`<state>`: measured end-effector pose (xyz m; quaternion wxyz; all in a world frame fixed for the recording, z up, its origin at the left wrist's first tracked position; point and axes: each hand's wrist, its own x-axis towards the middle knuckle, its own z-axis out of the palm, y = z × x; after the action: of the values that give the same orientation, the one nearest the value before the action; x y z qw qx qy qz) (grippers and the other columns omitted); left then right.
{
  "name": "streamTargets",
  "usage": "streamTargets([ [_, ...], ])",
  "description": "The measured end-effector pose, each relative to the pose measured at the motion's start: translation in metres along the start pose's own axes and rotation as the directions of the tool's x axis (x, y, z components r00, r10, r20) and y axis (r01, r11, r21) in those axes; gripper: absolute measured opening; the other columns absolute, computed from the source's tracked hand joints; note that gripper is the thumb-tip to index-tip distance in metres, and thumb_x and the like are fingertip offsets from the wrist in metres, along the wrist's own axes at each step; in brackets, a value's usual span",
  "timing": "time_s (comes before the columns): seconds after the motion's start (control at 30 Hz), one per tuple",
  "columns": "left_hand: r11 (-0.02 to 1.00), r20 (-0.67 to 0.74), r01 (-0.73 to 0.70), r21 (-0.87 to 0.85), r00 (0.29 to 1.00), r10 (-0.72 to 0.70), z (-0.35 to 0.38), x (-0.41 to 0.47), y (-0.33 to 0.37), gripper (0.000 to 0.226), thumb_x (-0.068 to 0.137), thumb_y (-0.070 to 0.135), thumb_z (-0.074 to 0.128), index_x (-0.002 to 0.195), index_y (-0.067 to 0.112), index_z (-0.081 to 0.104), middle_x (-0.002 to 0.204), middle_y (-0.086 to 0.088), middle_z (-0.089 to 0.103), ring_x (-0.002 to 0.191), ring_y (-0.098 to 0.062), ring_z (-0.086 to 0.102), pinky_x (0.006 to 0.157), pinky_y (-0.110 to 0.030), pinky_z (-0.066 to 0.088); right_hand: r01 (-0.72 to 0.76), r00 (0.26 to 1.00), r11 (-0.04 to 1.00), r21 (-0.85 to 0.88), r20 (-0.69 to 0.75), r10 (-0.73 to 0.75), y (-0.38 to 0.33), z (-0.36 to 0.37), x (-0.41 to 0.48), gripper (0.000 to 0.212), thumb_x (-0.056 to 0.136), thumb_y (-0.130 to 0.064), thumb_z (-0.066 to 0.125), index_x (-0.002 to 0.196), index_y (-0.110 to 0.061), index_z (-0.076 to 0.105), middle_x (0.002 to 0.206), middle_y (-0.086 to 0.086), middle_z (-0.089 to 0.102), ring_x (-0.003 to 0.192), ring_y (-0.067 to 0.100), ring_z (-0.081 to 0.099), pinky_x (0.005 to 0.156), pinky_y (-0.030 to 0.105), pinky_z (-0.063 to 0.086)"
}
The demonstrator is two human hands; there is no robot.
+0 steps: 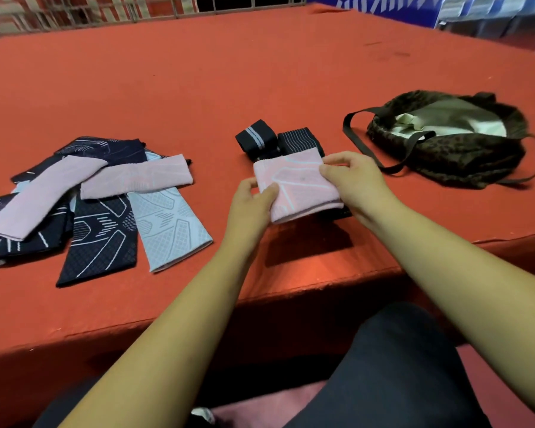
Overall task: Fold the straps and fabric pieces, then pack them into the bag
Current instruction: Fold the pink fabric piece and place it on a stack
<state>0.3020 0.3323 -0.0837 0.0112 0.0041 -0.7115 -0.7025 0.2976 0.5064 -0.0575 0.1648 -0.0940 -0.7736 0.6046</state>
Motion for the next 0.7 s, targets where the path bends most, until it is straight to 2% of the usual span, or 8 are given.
streamTargets([
  [0.07,1.0,0.014,-0.004,0.018,1.0,0.004,0.017,0.009,0.002,0.035,0.085,0.025,0.067,0.116,0.02,0.052,0.109,-0.006,0.068,0.093,-0.021,0.069,0.088,-0.05,0.056,-0.013,0.998,0.996,-0.088,-0.057,0.008,0.01,-0.013,0.014,0.016,0.087,-0.01,0.068,0.102,-0.007,0.071,0.095,0.004,0.066,0.085,0.013,0.059,0.071,0.022,0.045],
  [0.13,0.998,0.048,-0.058,0.036,0.997,0.056,0.034,0.019,0.003,0.036,0.087,0.018,0.065,0.118,0.022,0.047,0.113,-0.003,0.063,0.089,-0.017,0.065,0.086,-0.043,0.055,-0.012,0.994,0.986,-0.169,-0.106,-0.007,0.016,-0.026,0.028,0.015,0.085,-0.011,0.069,0.099,-0.007,0.072,0.095,0.004,0.065,0.087,0.013,0.059,0.075,0.023,0.044],
  [0.2,0.99,0.081,-0.089,0.112,0.994,0.08,0.05,0.031,0.003,0.034,0.088,0.013,0.062,0.118,0.022,0.048,0.112,-0.002,0.061,0.082,-0.015,0.059,0.082,-0.04,0.053,-0.002,0.992,0.97,-0.244,-0.12,-0.028,0.018,-0.038,0.043,0.012,0.084,-0.01,0.068,0.095,-0.007,0.073,0.091,0.003,0.065,0.085,0.013,0.059,0.075,0.023,0.044],
  [0.33,0.959,0.125,-0.08,0.272,0.991,0.047,0.074,0.053,0.001,0.027,0.083,0.016,0.063,0.107,0.023,0.053,0.104,-0.007,0.062,0.08,-0.022,0.057,0.086,-0.047,0.055,0.004,0.992,0.928,-0.372,-0.113,-0.05,0.03,-0.052,0.07,0.011,0.081,-0.011,0.067,0.088,-0.011,0.075,0.09,0.004,0.071,0.089,0.018,0.065,0.083,0.031,0.051],
  [0.4,0.934,0.135,-0.069,0.351,0.991,0.023,0.081,0.061,-0.002,0.029,0.084,0.015,0.063,0.112,0.02,0.056,0.108,-0.008,0.063,0.088,-0.026,0.06,0.087,-0.043,0.054,0.003,0.991,0.904,-0.427,-0.12,-0.06,0.039,-0.053,0.078,0.013,0.081,-0.01,0.065,0.089,-0.01,0.075,0.095,0.006,0.073,0.095,0.021,0.066,0.089,0.034,0.051],
  [0.5,0.848,0.166,-0.106,0.519,0.986,0.022,0.088,0.067,-0.012,0.041,0.087,0.011,0.057,0.128,0.014,0.055,0.124,-0.01,0.061,0.109,-0.029,0.059,0.086,-0.032,0.047,-0.029,0.992,0.886,-0.462,-0.123,-0.032,0.053,-0.05,0.08,0.016,0.082,-0.008,0.063,0.093,-0.007,0.075,0.101,0.008,0.073,0.1,0.023,0.065,0.09,0.031,0.049],
  [0.6,0.807,0.18,-0.143,0.573,0.983,0.046,0.092,0.07,-0.026,0.046,0.088,0.009,0.054,0.133,0.012,0.052,0.129,-0.01,0.059,0.114,-0.029,0.057,0.09,-0.031,0.044,-0.072,0.987,0.886,-0.459,-0.16,-0.003,0.068,-0.047,0.079,0.018,0.082,-0.008,0.063,0.095,-0.01,0.074,0.104,0.007,0.072,0.102,0.025,0.064,0.093,0.033,0.049],
  [0.7,0.792,0.154,-0.156,0.591,0.985,0.079,0.095,0.073,-0.031,0.045,0.089,0.01,0.056,0.134,0.011,0.053,0.127,-0.013,0.059,0.117,-0.028,0.053,0.094,-0.03,0.04,-0.088,0.98,0.892,-0.443,-0.199,-0.003,0.075,-0.045,0.076,0.014,0.083,-0.009,0.062,0.093,-0.01,0.071,0.096,0.005,0.071,0.099,0.025,0.064,0.089,0.033,0.049],
])
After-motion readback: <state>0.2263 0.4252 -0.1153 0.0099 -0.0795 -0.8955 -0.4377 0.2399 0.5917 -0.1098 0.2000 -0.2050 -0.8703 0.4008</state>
